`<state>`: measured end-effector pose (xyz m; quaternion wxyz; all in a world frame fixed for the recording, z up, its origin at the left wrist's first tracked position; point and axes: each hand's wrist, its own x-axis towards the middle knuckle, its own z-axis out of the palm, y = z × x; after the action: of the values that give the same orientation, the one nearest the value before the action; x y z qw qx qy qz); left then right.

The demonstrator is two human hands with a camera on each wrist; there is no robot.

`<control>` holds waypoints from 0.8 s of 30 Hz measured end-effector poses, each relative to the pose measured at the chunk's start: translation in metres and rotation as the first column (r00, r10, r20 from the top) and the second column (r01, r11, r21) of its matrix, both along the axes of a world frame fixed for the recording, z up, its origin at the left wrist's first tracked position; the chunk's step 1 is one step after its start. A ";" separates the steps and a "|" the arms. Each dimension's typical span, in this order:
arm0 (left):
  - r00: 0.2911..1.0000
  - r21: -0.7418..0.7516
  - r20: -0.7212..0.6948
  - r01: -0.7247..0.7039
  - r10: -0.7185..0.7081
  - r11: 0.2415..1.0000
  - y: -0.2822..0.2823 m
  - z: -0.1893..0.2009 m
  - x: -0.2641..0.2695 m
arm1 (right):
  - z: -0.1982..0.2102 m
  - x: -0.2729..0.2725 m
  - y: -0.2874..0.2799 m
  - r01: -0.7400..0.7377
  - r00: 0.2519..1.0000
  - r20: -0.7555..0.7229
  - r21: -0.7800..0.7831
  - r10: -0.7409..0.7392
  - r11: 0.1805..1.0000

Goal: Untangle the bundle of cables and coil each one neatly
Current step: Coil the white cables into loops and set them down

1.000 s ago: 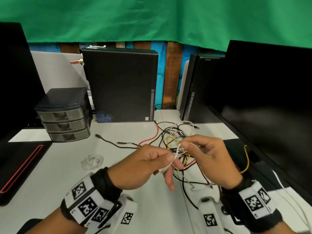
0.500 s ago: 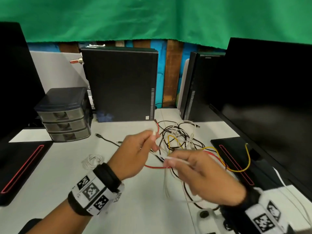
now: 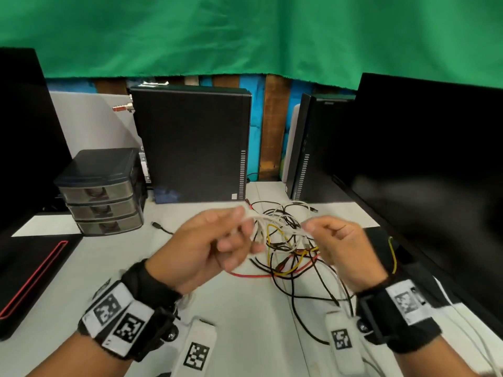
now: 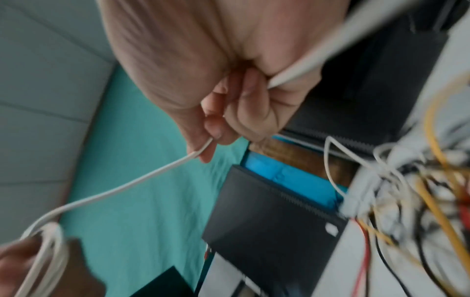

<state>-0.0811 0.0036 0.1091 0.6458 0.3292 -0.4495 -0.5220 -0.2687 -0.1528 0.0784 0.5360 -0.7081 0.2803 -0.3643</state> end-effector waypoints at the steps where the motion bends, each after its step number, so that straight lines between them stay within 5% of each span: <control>1: 0.985 0.017 -0.160 -0.067 0.068 0.998 -0.001 0.004 0.002 | -0.009 0.007 0.008 -0.039 0.999 -0.014 0.001 0.039 0.999; 4: 0.866 0.058 -0.439 -0.239 0.240 0.969 -0.004 0.008 0.015 | -0.042 0.029 0.038 -0.136 0.989 -0.069 -0.086 0.130 0.987; 7: 0.847 0.086 -0.384 -0.363 0.367 0.928 -0.010 -0.004 0.032 | -0.060 0.039 0.074 -0.334 0.935 -0.208 -0.244 0.288 0.910; 10: 0.851 0.035 0.032 -0.526 0.525 0.850 -0.014 -0.022 0.045 | -0.045 0.035 0.099 -0.456 0.884 -0.320 -0.435 0.340 0.777; 13: 0.679 -0.053 0.574 -0.528 0.458 0.848 -0.013 -0.030 0.050 | -0.011 0.024 0.098 -0.394 0.919 -0.216 -0.495 0.329 0.774; 17: 0.537 -0.060 0.812 -0.314 0.229 0.948 -0.013 -0.040 0.033 | 0.020 0.007 0.080 -0.322 0.946 -0.151 -0.508 0.286 0.799; 20: 0.618 0.092 0.786 -0.131 0.009 0.987 -0.011 -0.036 0.012 | 0.028 0.002 0.060 -0.196 0.979 -0.046 -0.505 0.201 0.840; 24: 0.890 0.088 0.441 0.083 -0.114 0.993 -0.004 -0.022 0.000 | 0.008 0.008 0.022 -0.042 0.998 0.035 -0.390 0.061 0.920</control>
<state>-0.0807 -0.0007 0.0869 0.4873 0.4378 -0.5838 -0.4797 -0.2612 -0.1308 0.0864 0.4003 -0.7990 0.1712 -0.4147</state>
